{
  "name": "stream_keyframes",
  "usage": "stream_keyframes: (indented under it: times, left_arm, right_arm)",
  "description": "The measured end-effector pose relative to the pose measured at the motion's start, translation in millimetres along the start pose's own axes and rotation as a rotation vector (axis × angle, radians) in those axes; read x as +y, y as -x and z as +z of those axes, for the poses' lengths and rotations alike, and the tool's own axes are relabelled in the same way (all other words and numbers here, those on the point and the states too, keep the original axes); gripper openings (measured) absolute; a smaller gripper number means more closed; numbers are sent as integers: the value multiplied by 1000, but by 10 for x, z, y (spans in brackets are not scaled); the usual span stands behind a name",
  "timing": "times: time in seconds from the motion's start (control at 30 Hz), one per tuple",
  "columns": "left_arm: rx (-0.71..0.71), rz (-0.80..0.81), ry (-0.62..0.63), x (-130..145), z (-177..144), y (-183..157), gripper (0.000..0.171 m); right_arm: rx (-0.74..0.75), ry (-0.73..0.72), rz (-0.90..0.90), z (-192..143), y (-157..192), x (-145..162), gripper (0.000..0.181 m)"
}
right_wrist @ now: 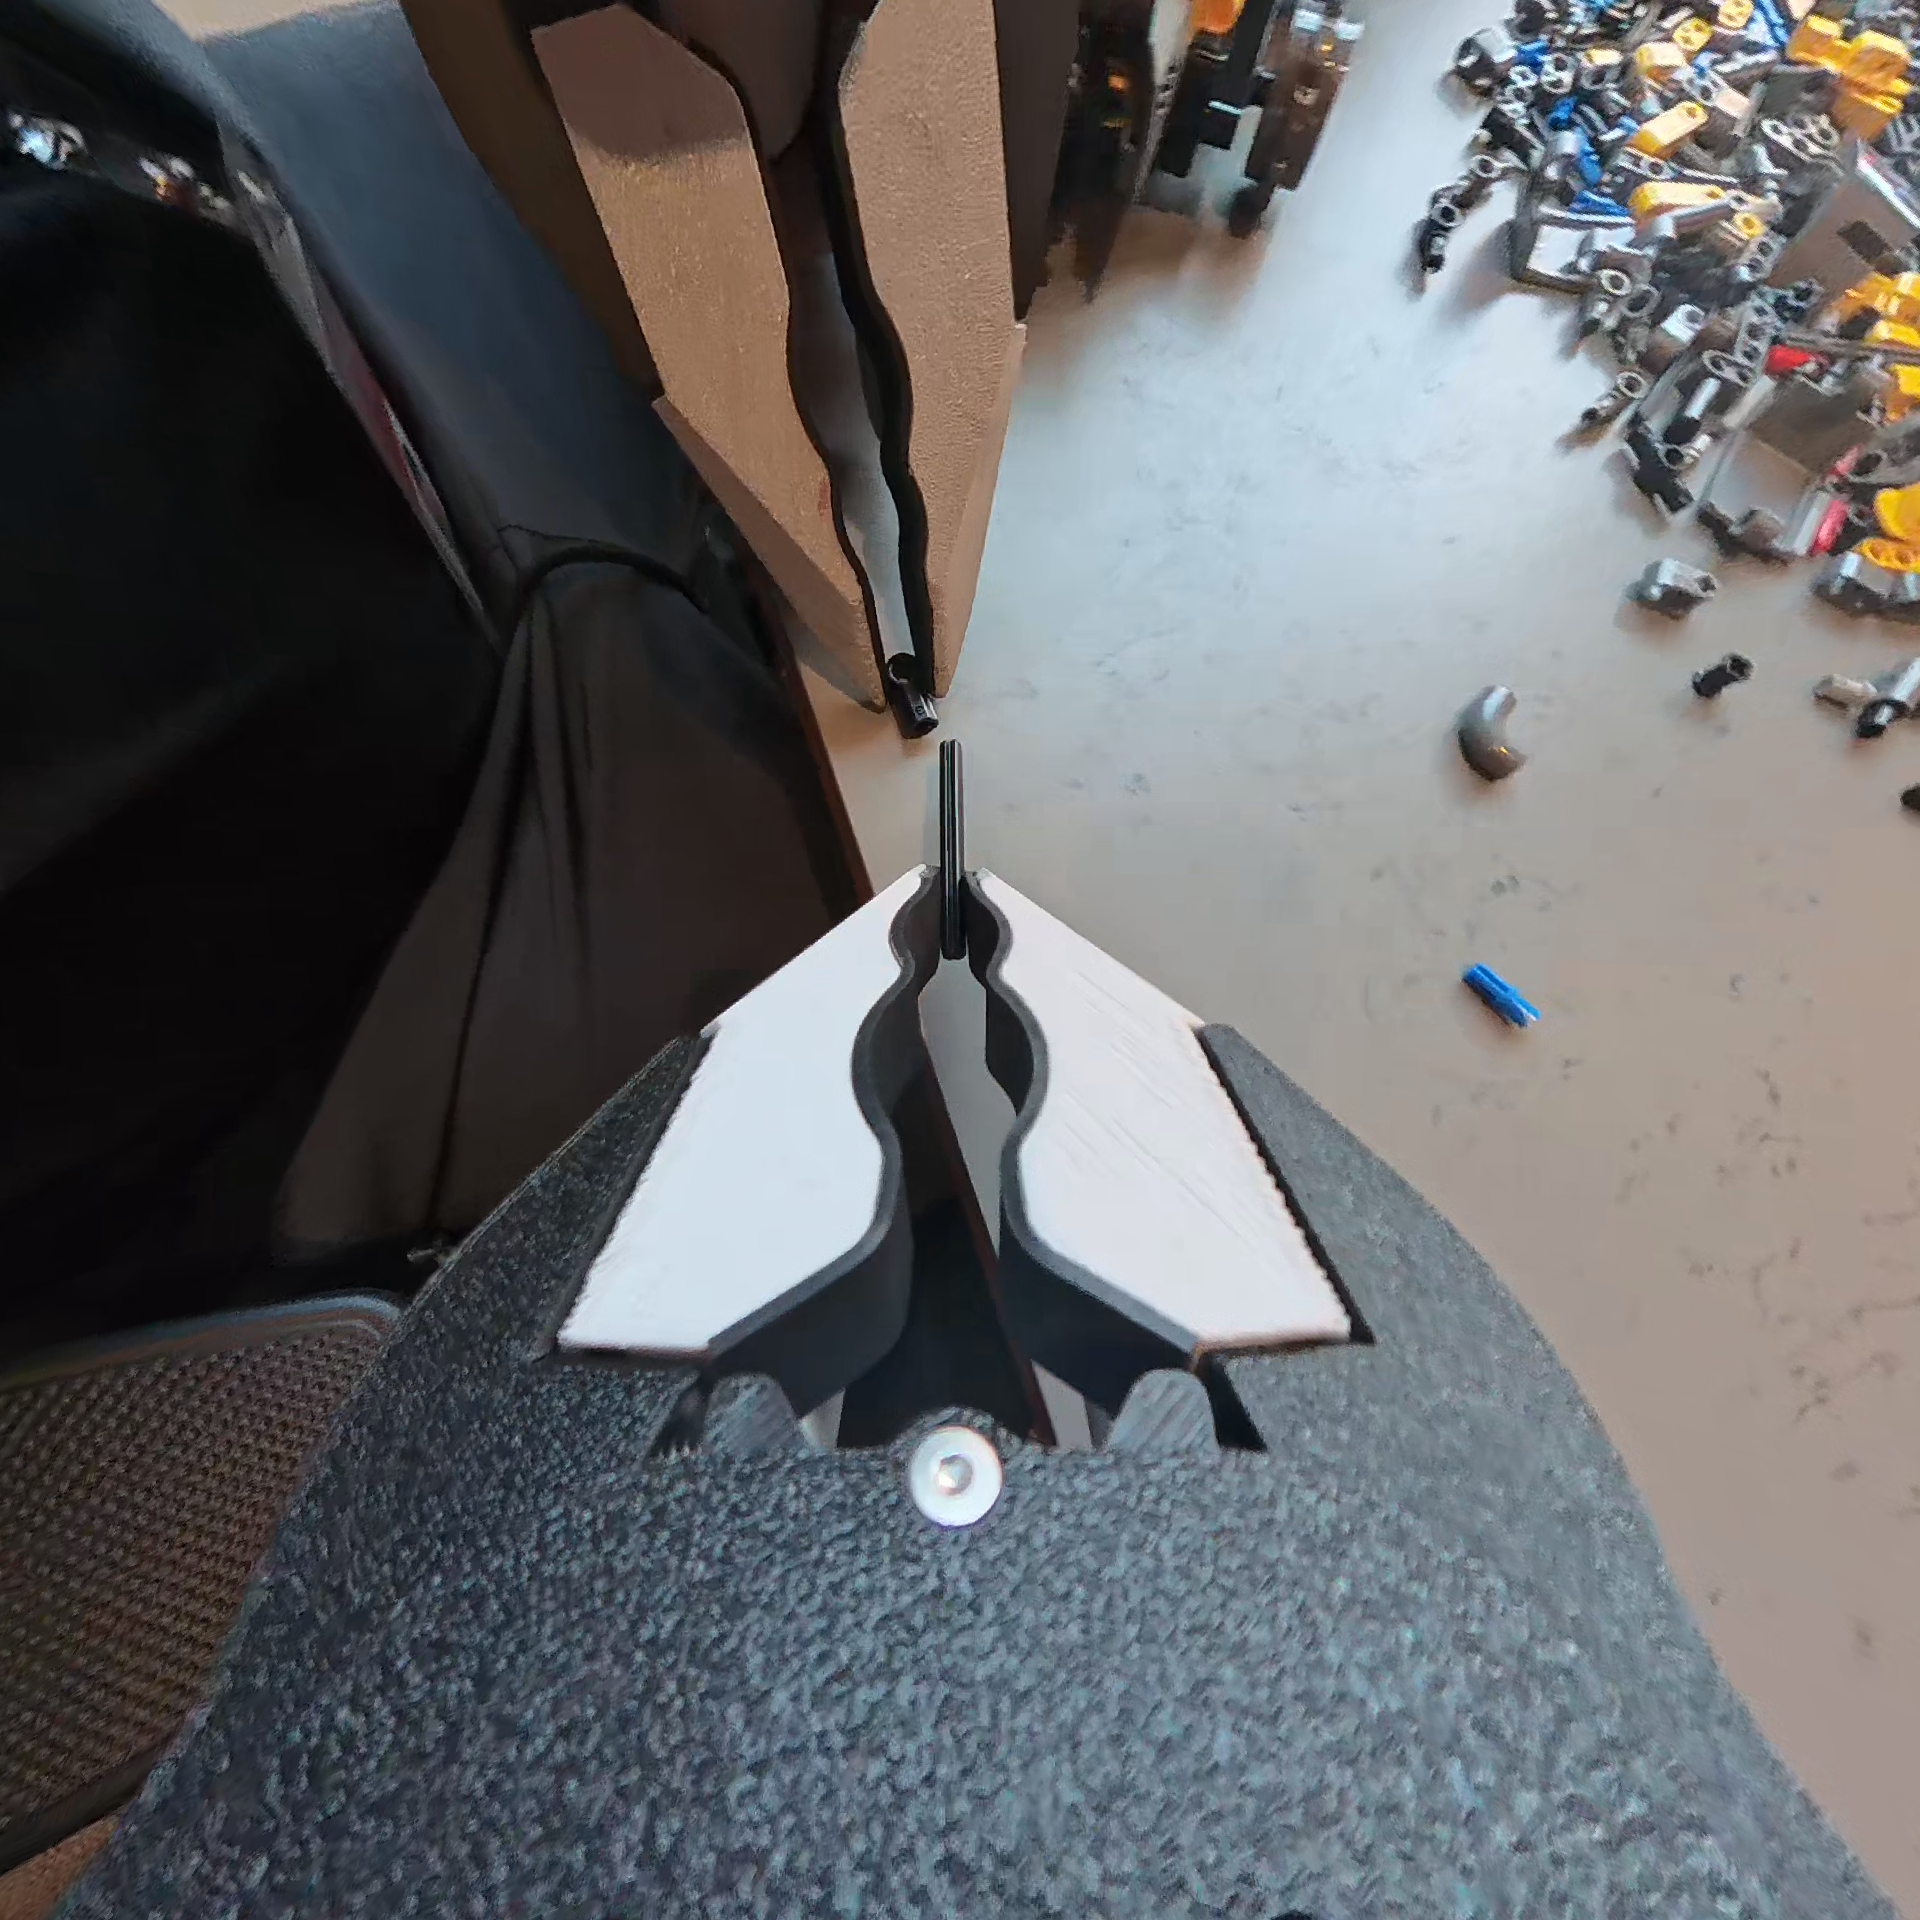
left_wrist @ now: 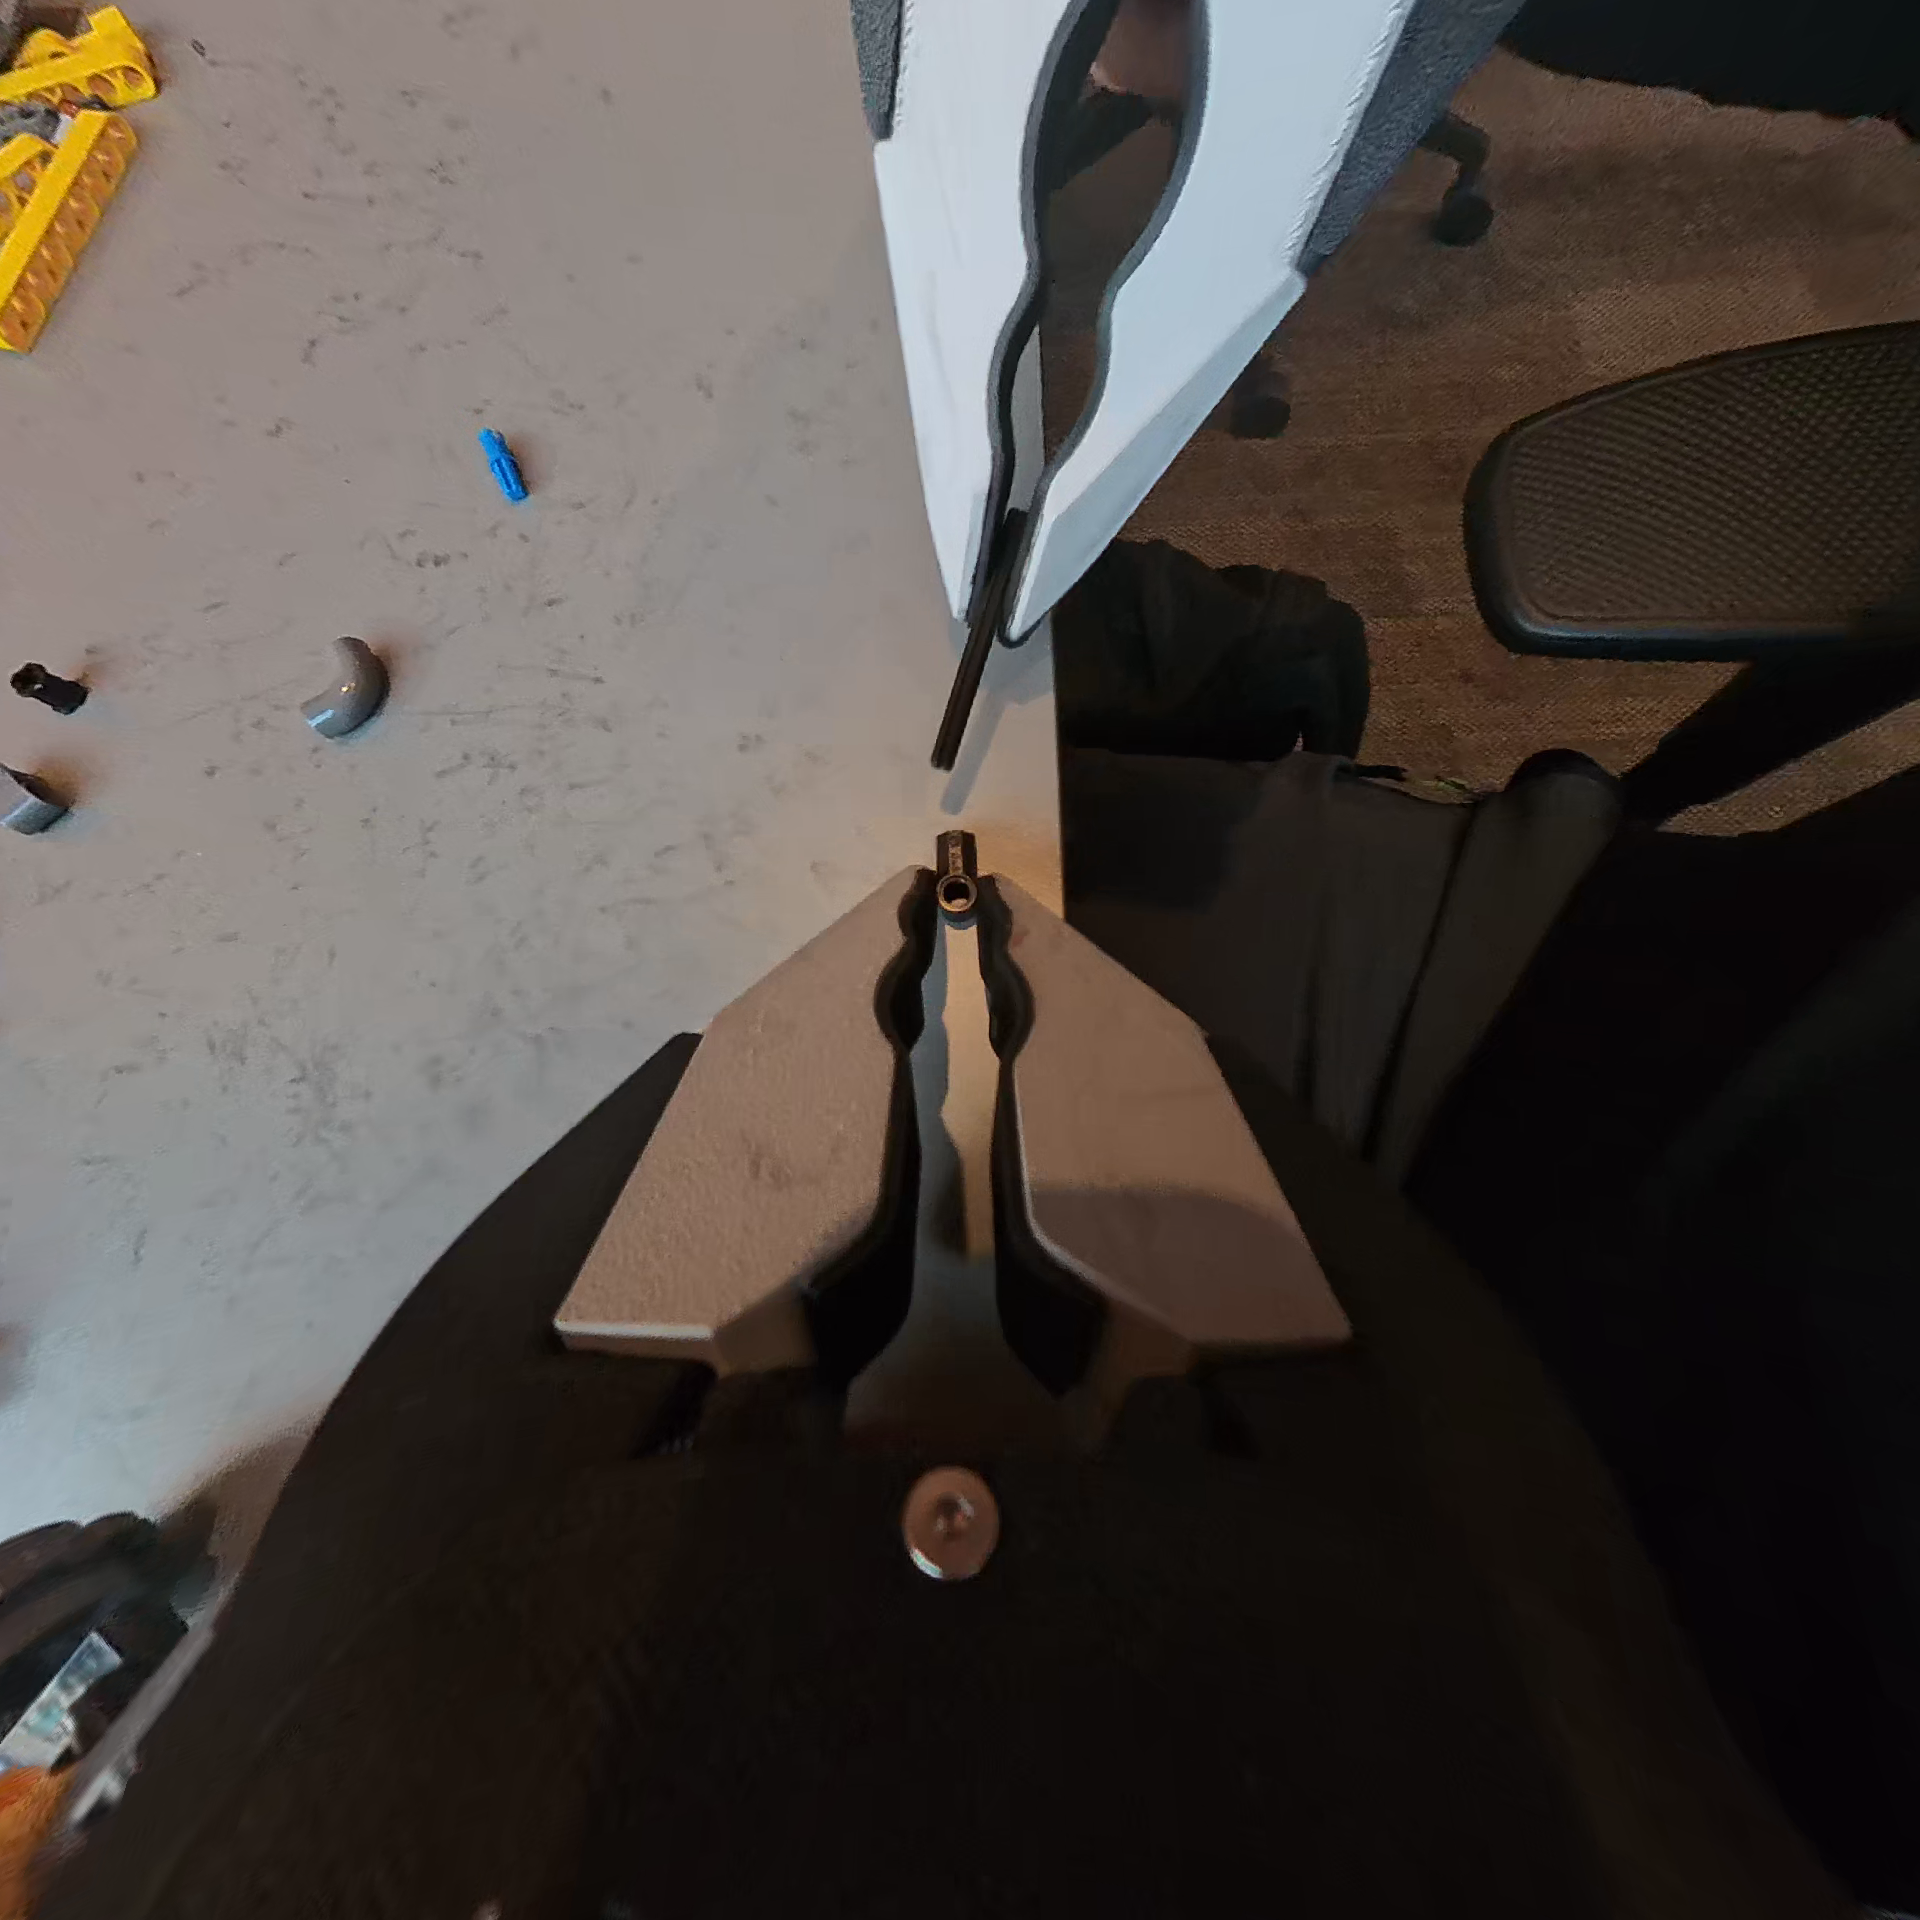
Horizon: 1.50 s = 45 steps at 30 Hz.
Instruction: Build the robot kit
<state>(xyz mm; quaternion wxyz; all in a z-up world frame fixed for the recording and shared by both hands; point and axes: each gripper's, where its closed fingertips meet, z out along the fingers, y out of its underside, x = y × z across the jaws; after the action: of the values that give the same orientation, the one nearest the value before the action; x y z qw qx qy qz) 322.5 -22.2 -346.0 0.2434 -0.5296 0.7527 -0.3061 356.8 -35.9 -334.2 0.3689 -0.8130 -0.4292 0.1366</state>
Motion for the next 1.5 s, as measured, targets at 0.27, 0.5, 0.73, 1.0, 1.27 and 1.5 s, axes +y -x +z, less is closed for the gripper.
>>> stream_keyframes:
  times: [0.27,0.5,0.73,1.0,1.27,1.5]
  left_arm:
    - [-35,147,-8,50,-73,-80,4]
    - [-15,168,-13,112,-141,-113,4]
    - [-5,206,-15,168,-199,-161,5]
    - [-8,264,-16,211,-235,-214,4]
    - [-57,318,-17,217,-239,-217,4]
    - [-44,307,-20,232,-261,-208,5]
  right_arm:
    - [-80,23,-66,132,155,-60,2]
    - [-69,-32,-89,188,214,-122,2]
    - [-38,-90,-54,261,287,-145,2]
    - [-122,-45,71,290,372,-168,2]
    - [-224,-8,282,281,402,-192,2]
    - [-255,-135,382,323,427,-196,2]
